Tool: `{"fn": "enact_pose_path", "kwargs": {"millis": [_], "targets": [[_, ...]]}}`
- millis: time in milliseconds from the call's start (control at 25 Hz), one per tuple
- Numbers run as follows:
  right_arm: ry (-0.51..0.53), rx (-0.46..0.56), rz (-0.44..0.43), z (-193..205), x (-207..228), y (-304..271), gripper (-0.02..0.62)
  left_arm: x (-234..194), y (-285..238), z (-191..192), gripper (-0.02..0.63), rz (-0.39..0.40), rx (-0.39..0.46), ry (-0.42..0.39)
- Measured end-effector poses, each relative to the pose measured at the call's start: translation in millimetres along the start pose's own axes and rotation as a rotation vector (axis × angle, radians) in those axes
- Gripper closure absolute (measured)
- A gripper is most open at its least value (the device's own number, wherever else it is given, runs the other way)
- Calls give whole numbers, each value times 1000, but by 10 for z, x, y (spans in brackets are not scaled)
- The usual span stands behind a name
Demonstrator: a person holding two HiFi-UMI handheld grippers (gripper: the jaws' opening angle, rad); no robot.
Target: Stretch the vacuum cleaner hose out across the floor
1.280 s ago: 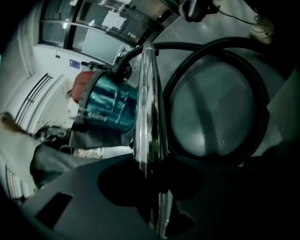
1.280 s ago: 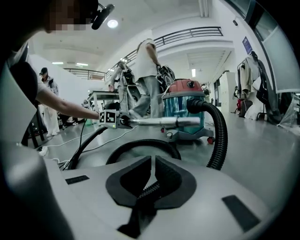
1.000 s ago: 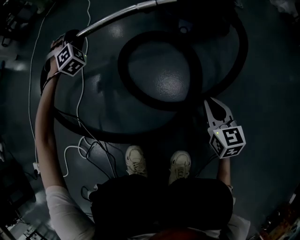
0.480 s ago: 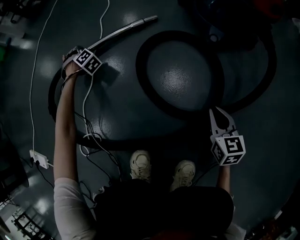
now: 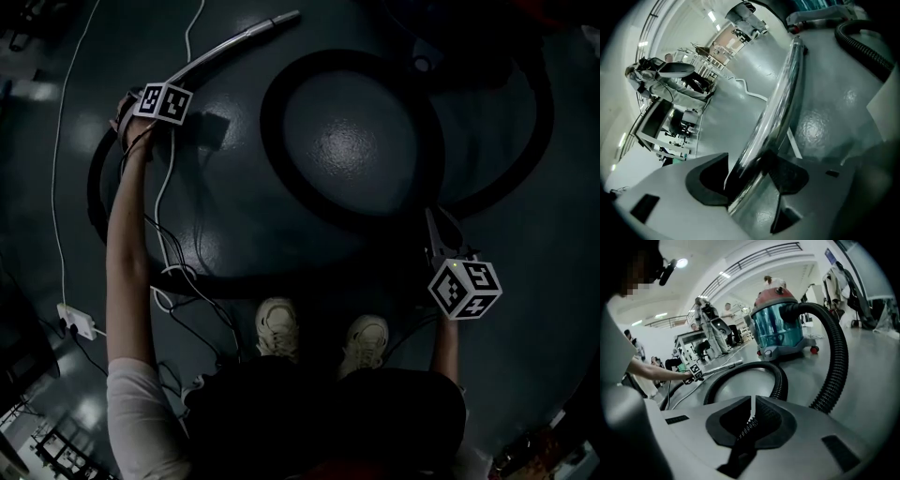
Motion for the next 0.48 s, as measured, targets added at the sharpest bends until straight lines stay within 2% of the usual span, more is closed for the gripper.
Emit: {"fn": "enact_pose_path", "kwargs": {"millis": [120,240,280,320,360,440,480], "targets": [[-43,-12,15,57,107,52,580,2,41,21,362,-15,-2,14],[-47,-14,19,94,159,105,580,70,78,28,342,96,11,71],[-58,-11,16,106,173,117,580,102,103,2,342,127,24,66],[-68,-10,14,120,189,126,580,127,137,-36,342,125,43,31],[-71,-9,16,133,205,133,580,147,172,-78,342,88,62,-37],[-62,-8,26,137,225,142,580,186,228,-154,342,-56,101,-248],[-52,-6,31,125,224,152,580,217,250,-189,341,-143,124,-387]]}}
Point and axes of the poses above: the fingertips, and each gripper's own axes: y backward along the fingers, x to its right, z out of its underside, the point moved 3 cm from there along y, backward along the fingers, and after that the axes turned 6 degrees about -z, right-handed, at the moved point
